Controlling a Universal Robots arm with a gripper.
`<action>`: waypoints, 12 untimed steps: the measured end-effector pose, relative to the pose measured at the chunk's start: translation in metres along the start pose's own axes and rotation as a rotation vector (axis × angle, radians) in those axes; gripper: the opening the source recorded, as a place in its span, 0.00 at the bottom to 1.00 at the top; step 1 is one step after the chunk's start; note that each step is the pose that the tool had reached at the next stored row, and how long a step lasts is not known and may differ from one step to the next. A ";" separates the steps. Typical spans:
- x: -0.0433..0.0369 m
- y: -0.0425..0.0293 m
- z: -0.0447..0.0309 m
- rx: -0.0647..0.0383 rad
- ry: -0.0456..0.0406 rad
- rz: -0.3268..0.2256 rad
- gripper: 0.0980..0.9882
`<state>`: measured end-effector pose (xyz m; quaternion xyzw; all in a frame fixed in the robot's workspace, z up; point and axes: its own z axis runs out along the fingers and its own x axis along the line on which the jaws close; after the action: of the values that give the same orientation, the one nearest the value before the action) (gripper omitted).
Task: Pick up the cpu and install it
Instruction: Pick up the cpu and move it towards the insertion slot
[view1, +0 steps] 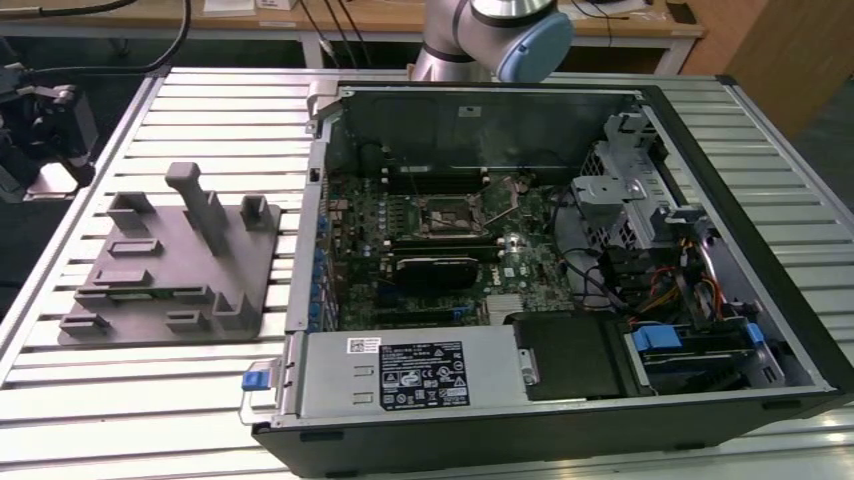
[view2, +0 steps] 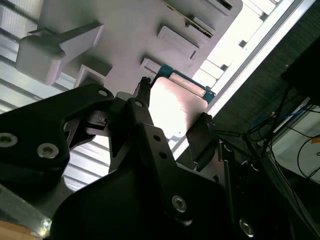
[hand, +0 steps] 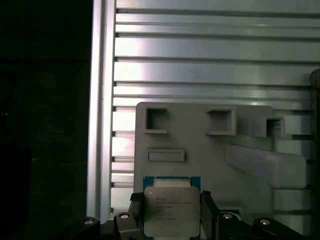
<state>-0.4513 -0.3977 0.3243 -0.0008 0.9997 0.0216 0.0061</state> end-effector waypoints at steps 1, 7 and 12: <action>0.0000 0.0001 -0.0016 0.000 -0.0001 0.000 0.50; -0.0001 0.0005 -0.0117 0.000 -0.0003 0.000 0.50; -0.0002 0.0008 -0.0199 0.000 -0.0008 0.000 0.50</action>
<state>-0.4513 -0.3977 0.3443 -0.0009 0.9997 0.0216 0.0064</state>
